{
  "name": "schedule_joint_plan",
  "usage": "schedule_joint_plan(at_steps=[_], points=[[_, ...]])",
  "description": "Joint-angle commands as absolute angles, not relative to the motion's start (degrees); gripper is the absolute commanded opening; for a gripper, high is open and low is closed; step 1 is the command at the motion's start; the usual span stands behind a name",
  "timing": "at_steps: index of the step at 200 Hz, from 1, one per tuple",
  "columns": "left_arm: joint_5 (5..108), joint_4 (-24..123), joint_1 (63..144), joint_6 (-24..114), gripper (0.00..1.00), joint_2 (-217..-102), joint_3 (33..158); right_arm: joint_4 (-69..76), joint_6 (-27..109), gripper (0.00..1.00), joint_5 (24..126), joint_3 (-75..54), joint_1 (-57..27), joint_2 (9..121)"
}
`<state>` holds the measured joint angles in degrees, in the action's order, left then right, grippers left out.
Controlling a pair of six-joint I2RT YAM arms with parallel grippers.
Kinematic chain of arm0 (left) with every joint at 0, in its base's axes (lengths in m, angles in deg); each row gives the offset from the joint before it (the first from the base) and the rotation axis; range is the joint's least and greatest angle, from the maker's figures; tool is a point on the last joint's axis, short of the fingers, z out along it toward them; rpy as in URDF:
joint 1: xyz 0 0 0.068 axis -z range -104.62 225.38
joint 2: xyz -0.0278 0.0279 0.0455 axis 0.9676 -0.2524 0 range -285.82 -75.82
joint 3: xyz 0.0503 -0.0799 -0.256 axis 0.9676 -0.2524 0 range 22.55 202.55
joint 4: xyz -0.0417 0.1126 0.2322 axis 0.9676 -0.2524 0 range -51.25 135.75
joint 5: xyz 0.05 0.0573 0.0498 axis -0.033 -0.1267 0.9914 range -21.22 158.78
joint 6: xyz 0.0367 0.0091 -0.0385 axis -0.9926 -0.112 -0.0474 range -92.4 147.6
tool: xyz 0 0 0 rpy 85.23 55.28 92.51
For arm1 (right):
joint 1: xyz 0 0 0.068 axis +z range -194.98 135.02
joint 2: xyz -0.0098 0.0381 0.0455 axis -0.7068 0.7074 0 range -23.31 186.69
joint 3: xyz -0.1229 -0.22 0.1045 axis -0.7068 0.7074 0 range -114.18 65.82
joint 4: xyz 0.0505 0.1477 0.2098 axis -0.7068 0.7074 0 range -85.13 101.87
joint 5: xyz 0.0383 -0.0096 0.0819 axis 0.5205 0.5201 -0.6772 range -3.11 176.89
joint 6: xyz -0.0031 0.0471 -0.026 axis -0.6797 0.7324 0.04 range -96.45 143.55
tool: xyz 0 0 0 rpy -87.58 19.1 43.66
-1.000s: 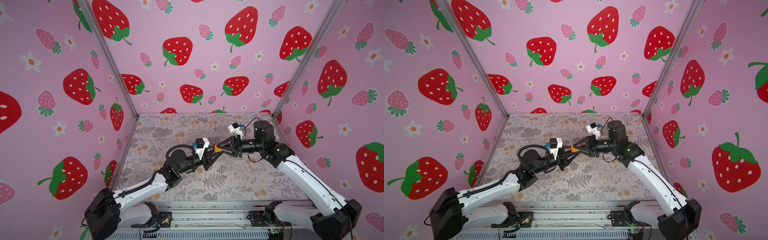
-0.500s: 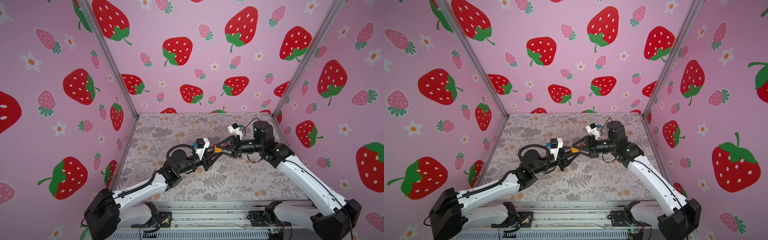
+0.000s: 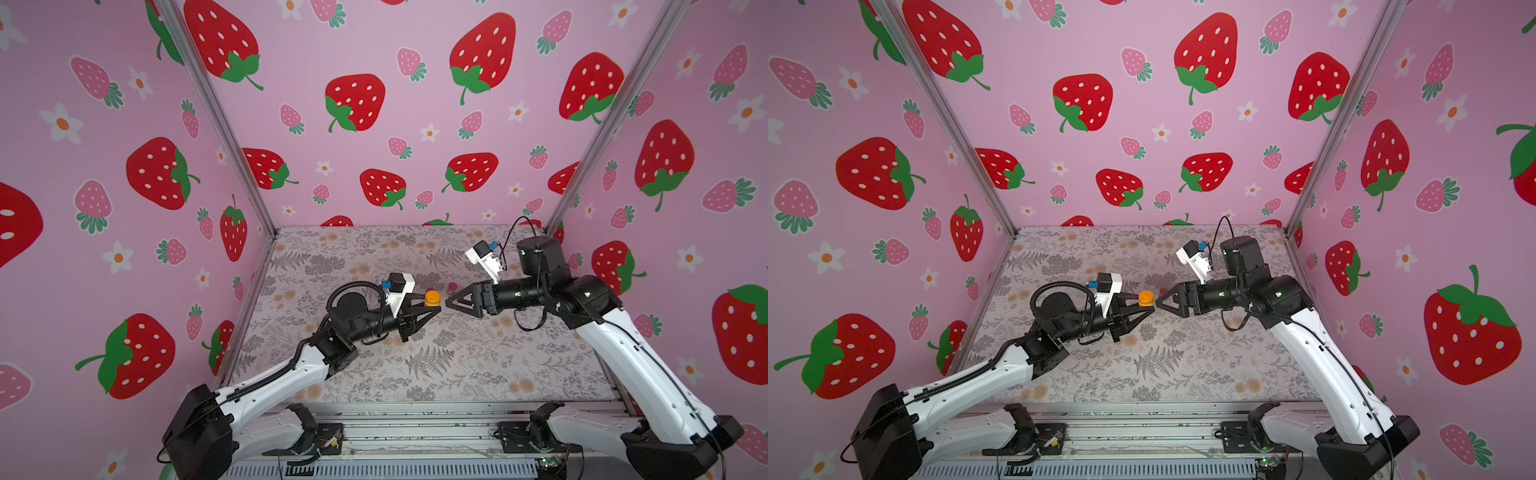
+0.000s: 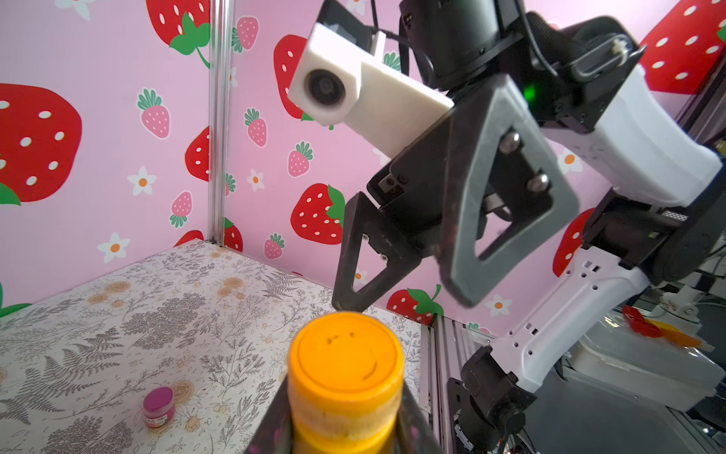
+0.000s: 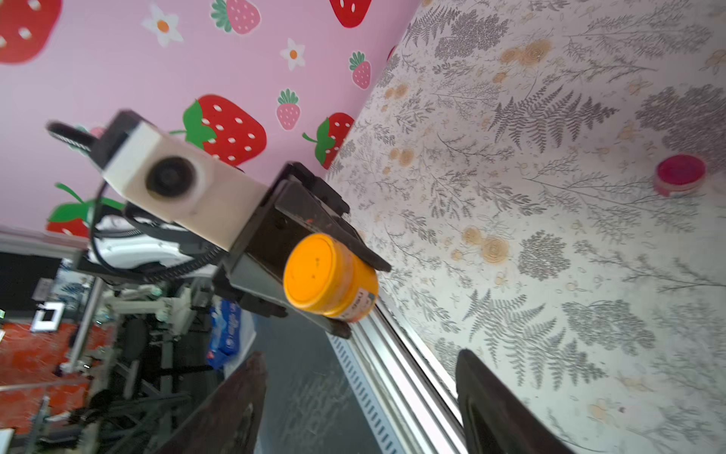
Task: Close the paint jar lid
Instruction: Screw the lid onto the paint jar.
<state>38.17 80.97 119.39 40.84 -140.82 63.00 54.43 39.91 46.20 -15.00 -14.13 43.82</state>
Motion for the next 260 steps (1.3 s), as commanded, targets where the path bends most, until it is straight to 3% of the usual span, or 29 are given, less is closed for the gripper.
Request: schedule_joint_plan(at_steps=[1,73,130,210,260], points=[[33.89,80.53,119.22,41.92,0.00,-140.69,66.06,56.88,24.75,0.78,49.23,-15.48,-13.73,42.52],[33.78,79.28,119.23,41.77,0.00,-140.52,66.24,54.13,18.60,0.75,43.74,-19.96,-11.74,45.41],[33.81,79.14,119.24,41.75,0.00,-140.35,66.24,54.59,16.55,0.67,48.36,-22.22,-7.15,49.04],[34.23,78.97,119.24,41.62,0.00,-140.51,66.28,55.26,16.08,0.53,49.09,-22.96,-6.11,50.34],[34.66,78.79,119.25,41.31,0.00,-140.78,66.50,54.25,16.76,0.37,49.00,-22.25,-5.59,50.78]])
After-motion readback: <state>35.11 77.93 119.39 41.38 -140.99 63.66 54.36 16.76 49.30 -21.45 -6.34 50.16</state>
